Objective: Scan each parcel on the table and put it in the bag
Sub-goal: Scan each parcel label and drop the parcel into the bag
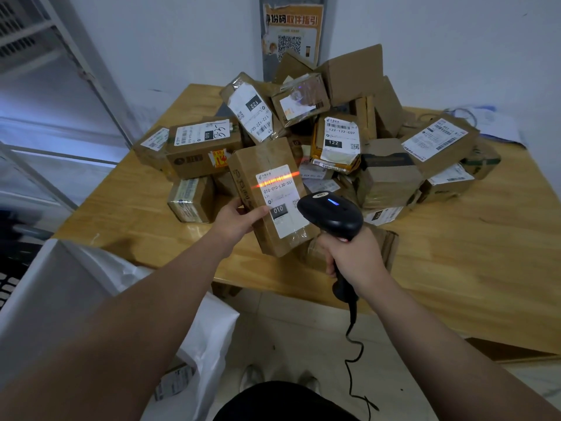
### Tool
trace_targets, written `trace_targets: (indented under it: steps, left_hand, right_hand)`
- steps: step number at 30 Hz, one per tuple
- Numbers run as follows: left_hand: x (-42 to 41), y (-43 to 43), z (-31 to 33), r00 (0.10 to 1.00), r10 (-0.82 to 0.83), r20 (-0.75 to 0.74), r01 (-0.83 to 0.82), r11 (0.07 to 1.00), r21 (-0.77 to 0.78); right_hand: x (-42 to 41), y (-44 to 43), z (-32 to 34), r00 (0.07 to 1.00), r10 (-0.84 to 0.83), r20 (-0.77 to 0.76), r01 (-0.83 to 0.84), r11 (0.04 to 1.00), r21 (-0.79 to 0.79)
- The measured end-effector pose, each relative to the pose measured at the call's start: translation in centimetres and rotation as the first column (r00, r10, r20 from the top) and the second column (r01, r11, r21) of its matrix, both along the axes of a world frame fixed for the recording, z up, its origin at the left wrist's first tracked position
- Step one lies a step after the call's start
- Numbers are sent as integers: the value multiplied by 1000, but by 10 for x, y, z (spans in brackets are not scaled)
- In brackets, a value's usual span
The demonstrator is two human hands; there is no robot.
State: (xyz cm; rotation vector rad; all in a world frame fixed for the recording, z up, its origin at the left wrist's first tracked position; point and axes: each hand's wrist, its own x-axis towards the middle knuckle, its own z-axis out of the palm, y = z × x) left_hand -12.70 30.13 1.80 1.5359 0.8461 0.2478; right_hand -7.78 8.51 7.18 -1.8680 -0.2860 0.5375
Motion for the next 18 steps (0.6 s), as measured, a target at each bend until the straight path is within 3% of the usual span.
trace_targets:
  steps: [11, 18]
  left_hand:
    - [-33, 1, 2, 996, 55, 63, -57, 998, 23]
    - [-114, 40, 3, 986, 149, 68, -159, 974, 160]
  right_hand:
    - [-12, 16, -2, 994, 96, -55, -90, 991, 95]
    - [-57, 70, -20, 976, 177, -127, -159, 977, 145]
